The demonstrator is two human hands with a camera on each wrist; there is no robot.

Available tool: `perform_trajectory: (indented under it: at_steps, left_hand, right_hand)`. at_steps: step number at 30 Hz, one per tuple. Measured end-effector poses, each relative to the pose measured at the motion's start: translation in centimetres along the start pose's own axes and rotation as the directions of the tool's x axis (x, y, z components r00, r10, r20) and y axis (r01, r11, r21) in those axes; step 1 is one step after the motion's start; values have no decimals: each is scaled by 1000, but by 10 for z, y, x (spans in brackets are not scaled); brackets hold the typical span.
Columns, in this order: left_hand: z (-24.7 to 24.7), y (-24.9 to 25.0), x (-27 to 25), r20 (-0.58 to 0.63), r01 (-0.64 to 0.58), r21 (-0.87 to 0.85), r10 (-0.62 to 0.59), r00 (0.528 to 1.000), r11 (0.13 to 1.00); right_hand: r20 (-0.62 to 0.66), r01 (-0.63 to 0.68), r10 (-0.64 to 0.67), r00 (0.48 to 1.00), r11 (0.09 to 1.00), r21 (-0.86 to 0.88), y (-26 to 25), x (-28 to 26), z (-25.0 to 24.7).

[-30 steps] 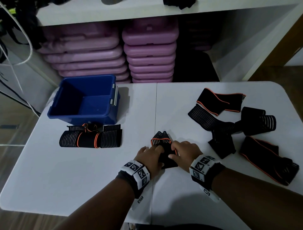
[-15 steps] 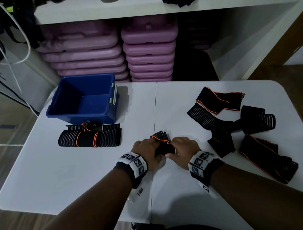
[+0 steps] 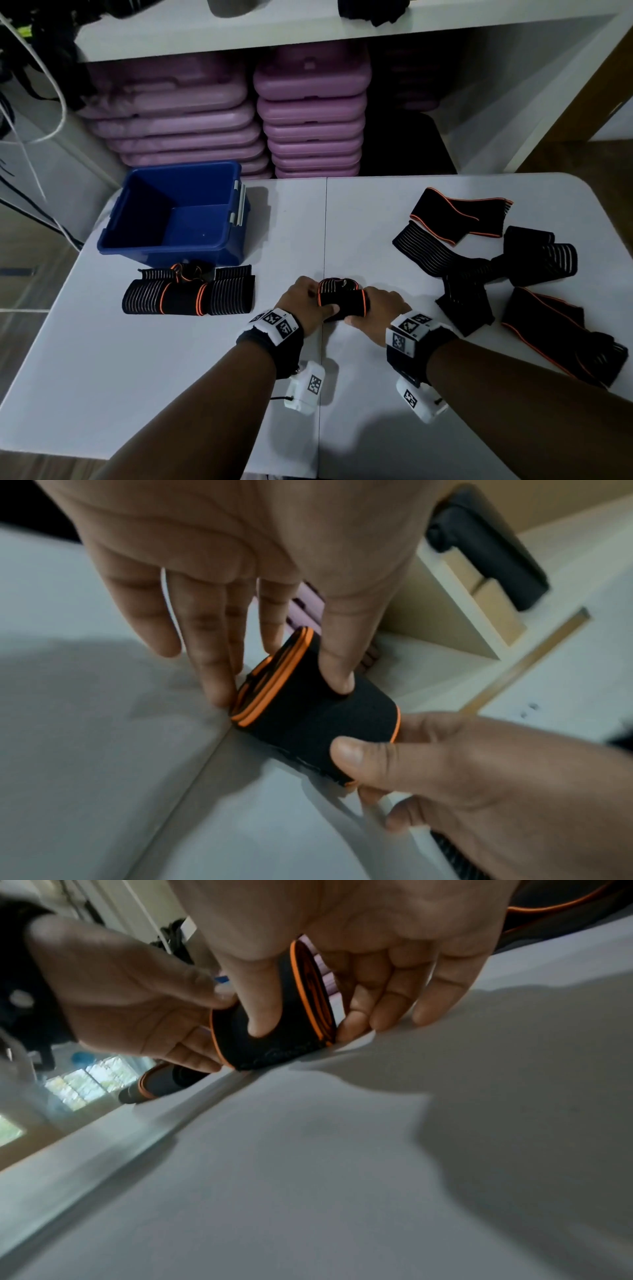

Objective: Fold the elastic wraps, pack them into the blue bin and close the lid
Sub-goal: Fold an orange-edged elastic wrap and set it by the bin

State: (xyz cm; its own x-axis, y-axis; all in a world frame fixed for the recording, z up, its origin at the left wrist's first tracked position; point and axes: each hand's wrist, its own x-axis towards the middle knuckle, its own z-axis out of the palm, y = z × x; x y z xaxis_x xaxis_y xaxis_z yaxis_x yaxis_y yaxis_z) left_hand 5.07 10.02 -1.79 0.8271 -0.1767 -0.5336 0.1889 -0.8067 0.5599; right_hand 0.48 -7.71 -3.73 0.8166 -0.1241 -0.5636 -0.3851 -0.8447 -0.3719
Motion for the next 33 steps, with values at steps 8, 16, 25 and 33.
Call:
perform_trajectory:
  at_steps: [8, 16, 25, 33]
  left_hand:
    - [2, -4, -5, 78, 0, -137, 11, 997, 991]
    - [-15, -10, -29, 78, -90, -7, 90, 993, 996]
    - [-56, -71, -51, -119, -182, 115, 196, 973, 976]
    - [-102, -151, -65, -196, -78, 258, 131, 972, 963]
  right_hand:
    - [28, 60, -65, 997, 987, 152, -6, 0, -4]
    - [75, 154, -180, 981, 953, 263, -20, -11, 6]
    - [152, 343, -380, 912, 913, 223, -89, -10, 22]
    - [220, 492, -499, 838, 866, 88, -177, -9, 61]
